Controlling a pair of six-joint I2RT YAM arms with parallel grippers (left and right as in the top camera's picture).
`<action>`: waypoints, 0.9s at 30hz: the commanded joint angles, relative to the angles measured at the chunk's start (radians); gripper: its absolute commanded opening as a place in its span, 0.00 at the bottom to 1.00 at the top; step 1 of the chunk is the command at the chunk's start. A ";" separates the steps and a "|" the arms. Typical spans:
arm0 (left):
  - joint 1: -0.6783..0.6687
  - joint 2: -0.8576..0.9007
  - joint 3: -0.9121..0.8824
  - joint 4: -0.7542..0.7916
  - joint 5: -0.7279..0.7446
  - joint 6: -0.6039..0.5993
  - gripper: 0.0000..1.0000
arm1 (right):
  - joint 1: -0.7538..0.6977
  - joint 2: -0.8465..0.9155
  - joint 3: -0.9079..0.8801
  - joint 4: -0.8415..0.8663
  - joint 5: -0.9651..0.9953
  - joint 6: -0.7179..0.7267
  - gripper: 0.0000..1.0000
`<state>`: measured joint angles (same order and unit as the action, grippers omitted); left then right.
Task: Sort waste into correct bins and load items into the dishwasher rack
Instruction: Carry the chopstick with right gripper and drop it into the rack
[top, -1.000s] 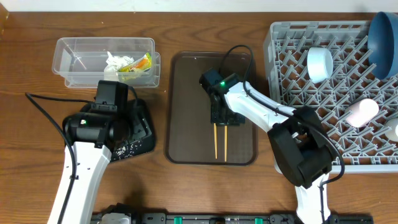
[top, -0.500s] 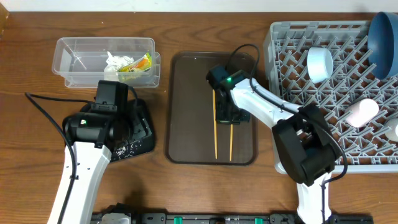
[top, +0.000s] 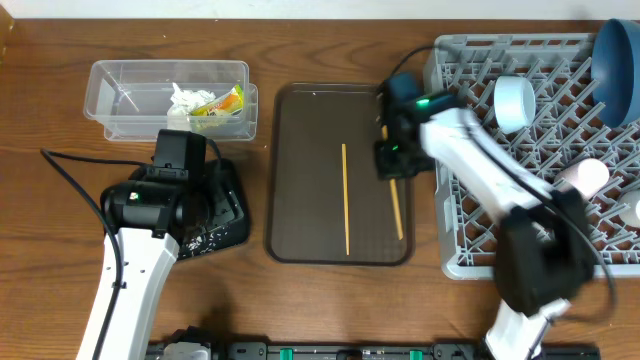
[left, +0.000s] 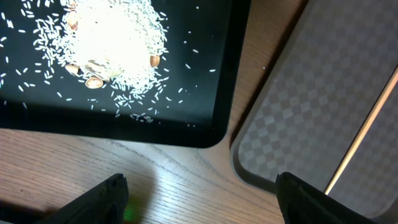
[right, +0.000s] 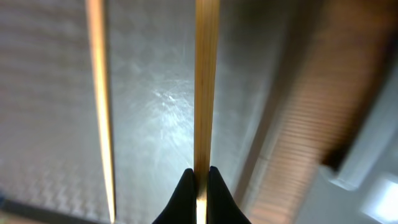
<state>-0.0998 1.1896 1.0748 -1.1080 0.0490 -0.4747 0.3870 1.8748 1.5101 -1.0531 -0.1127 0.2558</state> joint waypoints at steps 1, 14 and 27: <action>0.005 0.004 0.009 -0.006 -0.013 -0.005 0.79 | -0.060 -0.130 0.027 -0.021 0.002 -0.124 0.01; 0.005 0.004 0.009 -0.006 -0.013 -0.005 0.79 | -0.278 -0.176 -0.014 -0.159 0.056 -0.254 0.01; 0.005 0.004 0.009 -0.006 -0.013 -0.005 0.79 | -0.294 -0.047 -0.109 -0.055 0.052 -0.263 0.03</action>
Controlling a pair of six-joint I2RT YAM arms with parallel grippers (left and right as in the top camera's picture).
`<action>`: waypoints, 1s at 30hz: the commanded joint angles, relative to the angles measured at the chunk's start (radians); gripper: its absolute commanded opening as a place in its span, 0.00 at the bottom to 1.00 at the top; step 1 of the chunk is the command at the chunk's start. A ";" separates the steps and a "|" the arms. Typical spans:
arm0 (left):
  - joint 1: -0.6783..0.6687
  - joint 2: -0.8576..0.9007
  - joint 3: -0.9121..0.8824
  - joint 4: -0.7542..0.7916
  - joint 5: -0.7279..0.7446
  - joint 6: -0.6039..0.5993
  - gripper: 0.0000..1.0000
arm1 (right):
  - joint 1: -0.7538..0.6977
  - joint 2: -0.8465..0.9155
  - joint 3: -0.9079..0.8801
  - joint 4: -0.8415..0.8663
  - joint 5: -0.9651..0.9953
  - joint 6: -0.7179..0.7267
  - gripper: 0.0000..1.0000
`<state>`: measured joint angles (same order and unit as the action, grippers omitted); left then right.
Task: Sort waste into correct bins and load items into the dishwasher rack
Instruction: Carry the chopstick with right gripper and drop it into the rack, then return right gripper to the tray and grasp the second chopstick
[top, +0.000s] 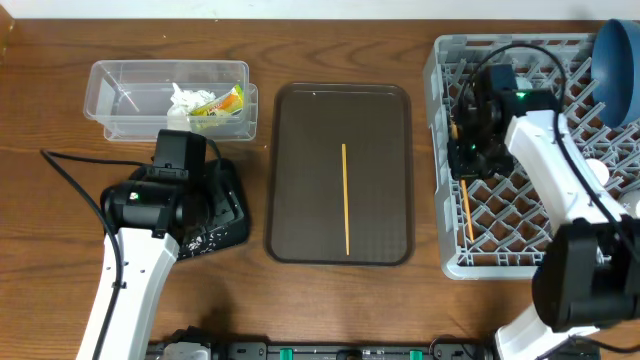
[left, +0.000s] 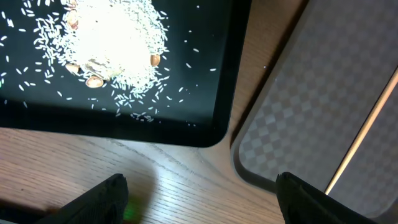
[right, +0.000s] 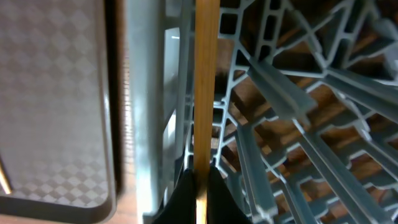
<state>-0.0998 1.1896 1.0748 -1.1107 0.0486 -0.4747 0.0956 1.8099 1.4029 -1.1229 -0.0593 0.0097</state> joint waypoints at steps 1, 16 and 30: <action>0.005 0.004 0.009 -0.003 -0.013 -0.005 0.79 | -0.003 0.021 -0.002 0.021 -0.002 -0.017 0.02; 0.005 0.004 0.009 -0.003 -0.013 -0.005 0.79 | -0.003 0.005 0.011 -0.006 -0.002 -0.018 0.50; 0.005 0.004 0.009 -0.003 -0.013 -0.006 0.79 | 0.056 -0.207 0.105 0.088 -0.278 -0.017 0.55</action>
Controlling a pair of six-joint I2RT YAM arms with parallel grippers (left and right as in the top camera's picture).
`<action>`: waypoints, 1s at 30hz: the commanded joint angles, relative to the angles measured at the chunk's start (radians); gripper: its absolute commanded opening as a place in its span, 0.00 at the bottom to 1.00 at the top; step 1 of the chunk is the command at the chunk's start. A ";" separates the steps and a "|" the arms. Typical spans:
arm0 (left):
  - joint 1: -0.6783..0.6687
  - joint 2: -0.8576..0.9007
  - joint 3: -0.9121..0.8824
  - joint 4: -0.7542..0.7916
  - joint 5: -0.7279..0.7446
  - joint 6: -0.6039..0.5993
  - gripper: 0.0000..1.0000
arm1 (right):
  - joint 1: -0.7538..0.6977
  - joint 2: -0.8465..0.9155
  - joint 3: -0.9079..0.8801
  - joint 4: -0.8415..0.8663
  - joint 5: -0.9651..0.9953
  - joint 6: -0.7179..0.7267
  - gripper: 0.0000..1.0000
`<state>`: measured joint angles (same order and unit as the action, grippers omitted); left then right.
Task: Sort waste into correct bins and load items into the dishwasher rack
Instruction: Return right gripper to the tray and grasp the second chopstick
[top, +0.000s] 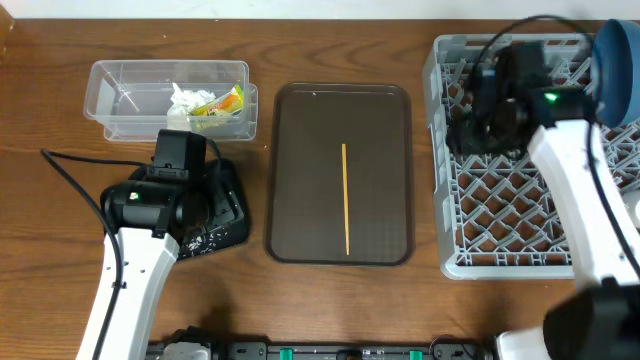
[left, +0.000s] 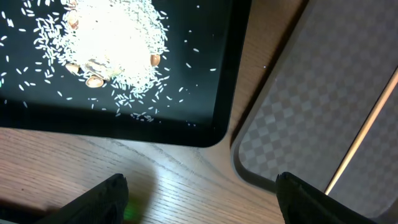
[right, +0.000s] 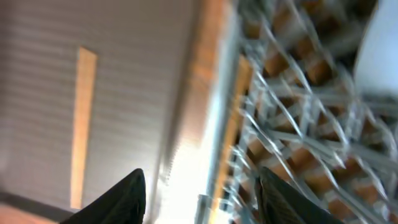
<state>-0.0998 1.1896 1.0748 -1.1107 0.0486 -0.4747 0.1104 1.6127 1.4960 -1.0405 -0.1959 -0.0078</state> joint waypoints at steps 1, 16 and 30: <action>0.005 0.004 0.009 -0.003 -0.013 -0.006 0.79 | 0.067 -0.006 0.010 0.010 -0.152 0.006 0.55; 0.005 0.004 0.009 -0.004 -0.012 -0.006 0.79 | 0.443 0.303 -0.011 0.094 0.029 0.304 0.61; 0.005 0.004 0.009 -0.007 -0.012 -0.006 0.79 | 0.512 0.513 -0.011 0.125 0.179 0.544 0.50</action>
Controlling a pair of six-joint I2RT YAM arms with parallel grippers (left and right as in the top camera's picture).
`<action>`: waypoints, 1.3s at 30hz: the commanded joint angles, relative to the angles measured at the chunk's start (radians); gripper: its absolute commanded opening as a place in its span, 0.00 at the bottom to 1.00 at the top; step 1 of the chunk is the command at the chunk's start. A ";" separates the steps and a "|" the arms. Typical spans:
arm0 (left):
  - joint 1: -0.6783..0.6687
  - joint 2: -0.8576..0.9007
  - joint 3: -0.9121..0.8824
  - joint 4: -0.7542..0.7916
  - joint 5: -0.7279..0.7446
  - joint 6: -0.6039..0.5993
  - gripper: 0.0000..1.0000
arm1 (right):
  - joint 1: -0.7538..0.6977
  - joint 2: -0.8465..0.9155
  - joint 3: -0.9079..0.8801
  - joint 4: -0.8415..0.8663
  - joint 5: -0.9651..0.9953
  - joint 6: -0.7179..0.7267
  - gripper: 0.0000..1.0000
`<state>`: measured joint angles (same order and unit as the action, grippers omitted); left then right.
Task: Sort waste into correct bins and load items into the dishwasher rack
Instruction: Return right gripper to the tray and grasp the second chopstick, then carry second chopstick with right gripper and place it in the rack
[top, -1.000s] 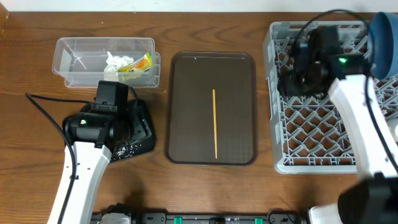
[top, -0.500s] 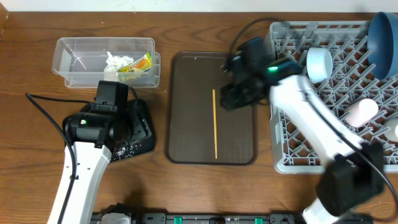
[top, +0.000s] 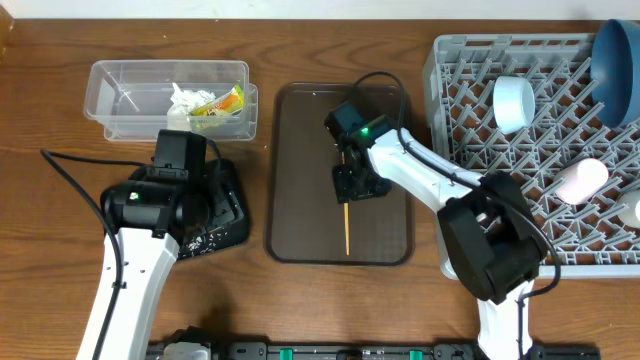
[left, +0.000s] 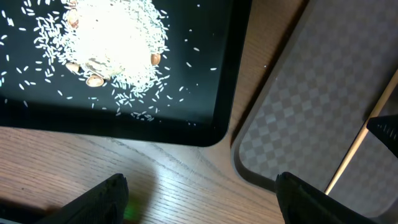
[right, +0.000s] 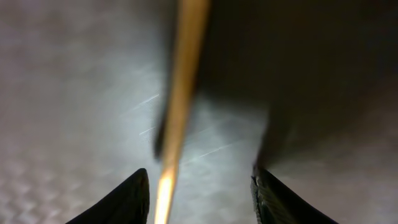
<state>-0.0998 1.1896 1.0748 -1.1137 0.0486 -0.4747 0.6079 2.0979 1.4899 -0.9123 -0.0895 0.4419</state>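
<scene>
One wooden chopstick (top: 346, 215) lies lengthwise on the brown tray (top: 300, 160). My right gripper (top: 350, 186) is low over its middle, open. In the right wrist view the chopstick (right: 182, 87) runs between the spread fingertips (right: 135, 199), nearer the left one, with the right gripper (right: 202, 200) not closed on it. My left gripper (left: 208, 200) hangs open over bare wood beside the black container of rice (left: 112, 50). The grey dishwasher rack (top: 500, 45) stands at the right.
In the rack are a white cup (top: 515, 102), a blue bowl (top: 615, 55) and a white piece (top: 582, 180). A clear bin (top: 125, 100) at back left holds crumpled paper and a wrapper. The right arm crosses the rack's front left corner.
My right gripper was open above the rack's left side. It is now down over the tray, open astride the remaining chopstick. The left arm has not moved.
My right gripper was shut on a chopstick at the tray's right side, a second one lying mid-tray. Then it held that chopstick over the rack's left part. Then it was open and empty above the rack. Now it straddles the second chopstick.
</scene>
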 joint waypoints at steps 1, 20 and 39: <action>0.005 0.004 0.009 -0.004 -0.012 -0.006 0.79 | 0.014 0.030 -0.005 -0.009 0.085 0.107 0.50; 0.005 0.004 0.009 -0.004 -0.012 -0.006 0.79 | 0.014 0.033 -0.005 -0.063 0.163 0.174 0.02; 0.005 0.004 0.009 -0.007 -0.012 -0.006 0.79 | -0.208 -0.413 0.042 -0.174 0.108 -0.158 0.01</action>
<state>-0.0998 1.1896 1.0748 -1.1187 0.0486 -0.4747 0.4652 1.7691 1.5101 -1.0664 0.0128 0.3859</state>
